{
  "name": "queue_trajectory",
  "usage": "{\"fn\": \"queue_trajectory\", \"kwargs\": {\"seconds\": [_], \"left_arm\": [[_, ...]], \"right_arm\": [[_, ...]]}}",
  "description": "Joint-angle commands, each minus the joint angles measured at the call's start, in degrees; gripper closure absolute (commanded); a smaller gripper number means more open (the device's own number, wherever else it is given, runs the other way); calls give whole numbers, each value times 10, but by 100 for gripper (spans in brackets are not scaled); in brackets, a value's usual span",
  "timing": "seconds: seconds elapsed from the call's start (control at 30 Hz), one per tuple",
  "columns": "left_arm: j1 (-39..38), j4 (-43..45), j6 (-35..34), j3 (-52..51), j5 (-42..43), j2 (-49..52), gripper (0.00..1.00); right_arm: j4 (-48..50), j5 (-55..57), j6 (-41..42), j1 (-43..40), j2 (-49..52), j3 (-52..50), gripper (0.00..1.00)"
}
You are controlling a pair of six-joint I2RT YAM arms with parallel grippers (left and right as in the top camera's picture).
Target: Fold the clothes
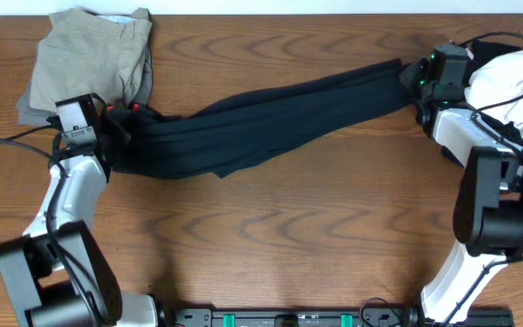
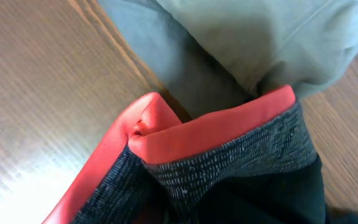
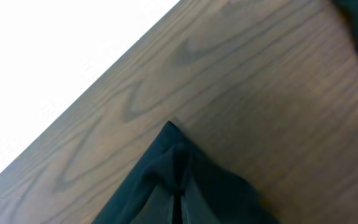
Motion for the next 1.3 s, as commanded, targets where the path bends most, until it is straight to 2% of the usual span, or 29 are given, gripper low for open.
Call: {"fn": "queue_trajectory", "kwargs": {"seconds": [0.0,0.1,0.13,0.17,0.2,0.23,0.27,0.33,0.37,0.47,0.57,0.8,1.0,1.07,1.27], "left_arm": [[0,16,-6,0,-20,21,94],[0,29,-6,0,-20,30,94],[0,31,-6,0,-20,31,93],[0,35,-6,0,-20,31,84],[0,37,-6,0,-20,31,65],[0,40,-6,0,-20,31,40],[0,41,-6,0,-20,31,25],[0,42,-6,0,-20,31,6],[0,41,-6,0,-20,31,2],[0,29,-6,1,-19,26,2],[0,8,0,2,-19,4,2],[1,-88,86,7,-20,-90,2],[8,-173,91,9,-19,-146,2],[8,-190,91,9,-19,-149,2],[8,-215,97,9,-19,-139,2]], "right_arm": [[15,23,-11,8,24,15,98],[27,23,-11,14,37,20,98],[34,24,-12,16,42,22,95],[38,23,-11,17,44,23,84],[42,23,-11,19,46,24,68],[43,23,-11,21,46,24,50],[42,23,-11,23,46,26,43],[42,20,-19,24,45,30,30],[38,14,-24,24,44,32,27],[2,-15,-70,24,30,41,20],[-42,-60,-180,23,8,51,1],[-143,-96,-306,14,-13,90,1],[-157,-122,-353,-2,-13,103,1],[-162,-122,-369,-6,-13,103,4],[-170,-122,-402,-18,-3,103,20]]}}
